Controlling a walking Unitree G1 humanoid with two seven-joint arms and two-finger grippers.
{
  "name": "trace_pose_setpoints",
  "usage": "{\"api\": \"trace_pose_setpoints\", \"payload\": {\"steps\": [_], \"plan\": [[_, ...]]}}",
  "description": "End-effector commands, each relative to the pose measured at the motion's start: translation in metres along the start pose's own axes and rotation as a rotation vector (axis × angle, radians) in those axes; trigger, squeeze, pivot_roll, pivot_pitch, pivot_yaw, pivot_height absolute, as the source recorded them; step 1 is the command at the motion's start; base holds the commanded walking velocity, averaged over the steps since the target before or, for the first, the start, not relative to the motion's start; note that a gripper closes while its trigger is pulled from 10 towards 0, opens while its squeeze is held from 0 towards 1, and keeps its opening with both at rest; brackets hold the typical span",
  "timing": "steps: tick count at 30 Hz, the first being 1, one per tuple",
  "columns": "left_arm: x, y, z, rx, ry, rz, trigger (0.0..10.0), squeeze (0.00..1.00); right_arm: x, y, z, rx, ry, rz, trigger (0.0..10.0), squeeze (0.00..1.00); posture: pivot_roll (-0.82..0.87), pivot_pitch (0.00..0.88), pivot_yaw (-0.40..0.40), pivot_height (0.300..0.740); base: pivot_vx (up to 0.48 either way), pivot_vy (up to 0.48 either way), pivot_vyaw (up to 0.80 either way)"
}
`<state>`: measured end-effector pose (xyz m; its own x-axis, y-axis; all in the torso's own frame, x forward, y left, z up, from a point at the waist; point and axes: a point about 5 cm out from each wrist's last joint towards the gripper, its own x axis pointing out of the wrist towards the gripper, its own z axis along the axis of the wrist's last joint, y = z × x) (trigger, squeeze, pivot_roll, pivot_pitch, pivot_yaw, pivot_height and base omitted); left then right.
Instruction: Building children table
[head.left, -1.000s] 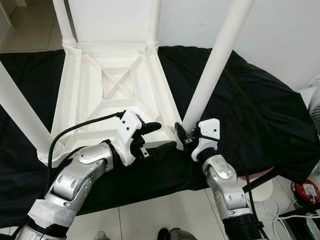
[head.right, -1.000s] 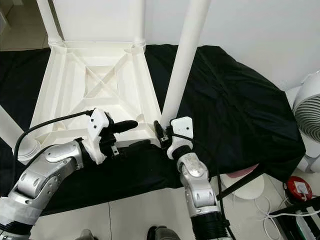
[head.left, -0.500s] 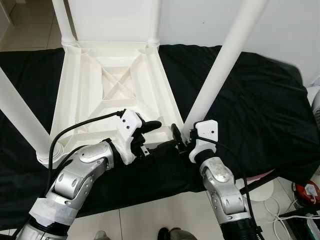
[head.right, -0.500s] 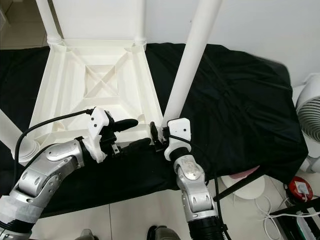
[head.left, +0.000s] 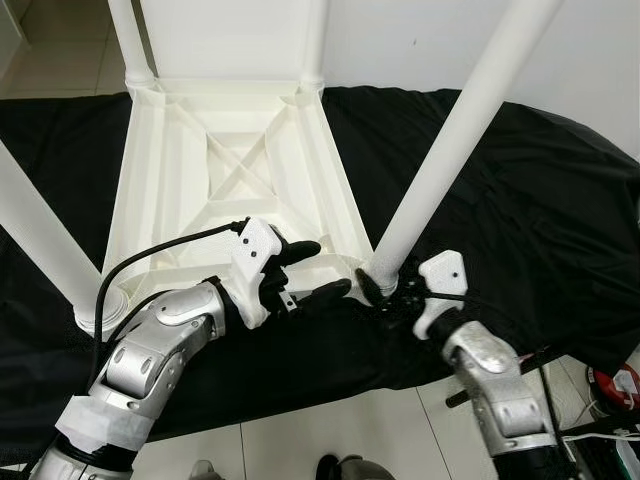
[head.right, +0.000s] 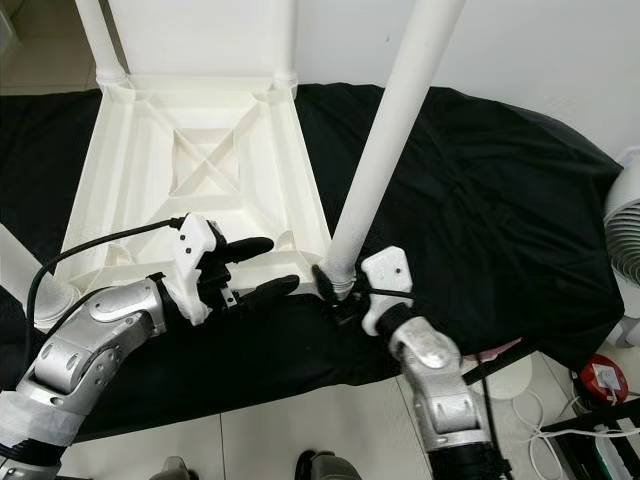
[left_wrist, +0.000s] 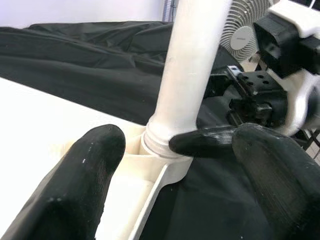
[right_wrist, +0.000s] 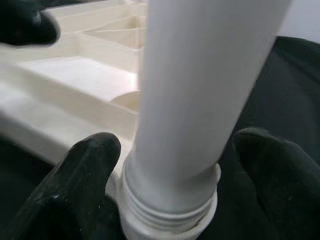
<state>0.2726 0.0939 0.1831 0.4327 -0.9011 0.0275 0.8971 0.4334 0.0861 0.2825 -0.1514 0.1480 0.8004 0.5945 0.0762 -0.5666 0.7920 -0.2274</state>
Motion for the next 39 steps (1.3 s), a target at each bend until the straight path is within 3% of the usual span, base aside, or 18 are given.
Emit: {"api": "trace_pose_setpoints", "payload": {"steps": [1,6,9,11,12,18,19,24,28,32,34,39], "plan": [[0.001,-0.004,-0.002,0.001,0.006,-0.076,10.0,0.00,-0.001,-0.004,-0.002,0.005,-0.010,0.032,10.0,0.00,0.03,0.101,-0.053,0.740,0.000,0.000,0.00],[0.003,-0.003,-0.001,0.004,0.003,-0.079,10.0,0.00,0.007,-0.010,-0.002,-0.016,-0.005,0.074,10.0,0.00,0.03,0.098,-0.048,0.740,0.000,0.000,0.00],[0.005,-0.003,0.000,0.008,-0.001,-0.086,10.0,0.00,0.027,-0.015,-0.004,-0.050,0.013,0.128,10.0,0.00,0.03,0.098,-0.049,0.740,0.000,0.000,0.00],[0.005,-0.003,0.000,0.009,-0.002,-0.087,10.0,0.00,0.030,-0.015,-0.004,-0.053,0.017,0.137,10.0,0.00,0.03,0.098,-0.049,0.740,0.000,0.000,0.00],[0.006,-0.004,0.000,0.010,-0.003,-0.087,10.0,0.00,0.032,-0.014,-0.006,-0.049,0.022,0.156,2.2,0.00,0.04,0.100,-0.053,0.740,0.000,0.000,0.00],[0.006,-0.004,0.001,0.011,-0.003,-0.088,10.0,0.00,0.034,-0.013,-0.007,-0.044,0.022,0.177,2.2,0.00,0.04,0.100,-0.053,0.740,0.000,0.000,0.00],[0.006,-0.004,0.001,0.011,-0.006,-0.085,10.0,0.00,0.034,-0.010,-0.009,-0.035,0.019,0.202,0.0,0.00,0.04,0.103,-0.057,0.740,0.000,0.000,0.00],[0.005,-0.004,0.001,0.011,-0.008,-0.078,10.0,0.00,0.031,-0.006,-0.013,-0.032,0.027,0.210,0.0,0.00,0.05,0.106,-0.061,0.740,0.000,0.000,0.00],[0.004,-0.003,0.001,0.012,-0.008,-0.075,10.0,0.00,0.029,0.001,-0.023,0.004,0.065,0.095,0.0,0.00,0.05,0.106,-0.057,0.740,0.000,0.000,0.00],[0.004,-0.003,0.002,0.012,-0.008,-0.076,10.0,0.00,0.030,0.003,-0.025,0.013,0.072,0.064,0.0,0.00,0.05,0.106,-0.056,0.740,0.000,0.000,0.00],[0.006,-0.002,0.002,0.014,-0.008,-0.079,10.0,0.00,0.033,0.006,-0.025,0.056,0.079,-0.056,0.0,0.00,0.04,0.106,-0.053,0.740,0.000,0.000,0.00],[0.008,-0.002,0.002,0.015,-0.010,-0.085,10.0,0.00,0.037,0.013,-0.021,0.105,0.078,-0.227,0.0,0.00,0.03,0.105,-0.049,0.740,0.000,0.000,0.00]]}}
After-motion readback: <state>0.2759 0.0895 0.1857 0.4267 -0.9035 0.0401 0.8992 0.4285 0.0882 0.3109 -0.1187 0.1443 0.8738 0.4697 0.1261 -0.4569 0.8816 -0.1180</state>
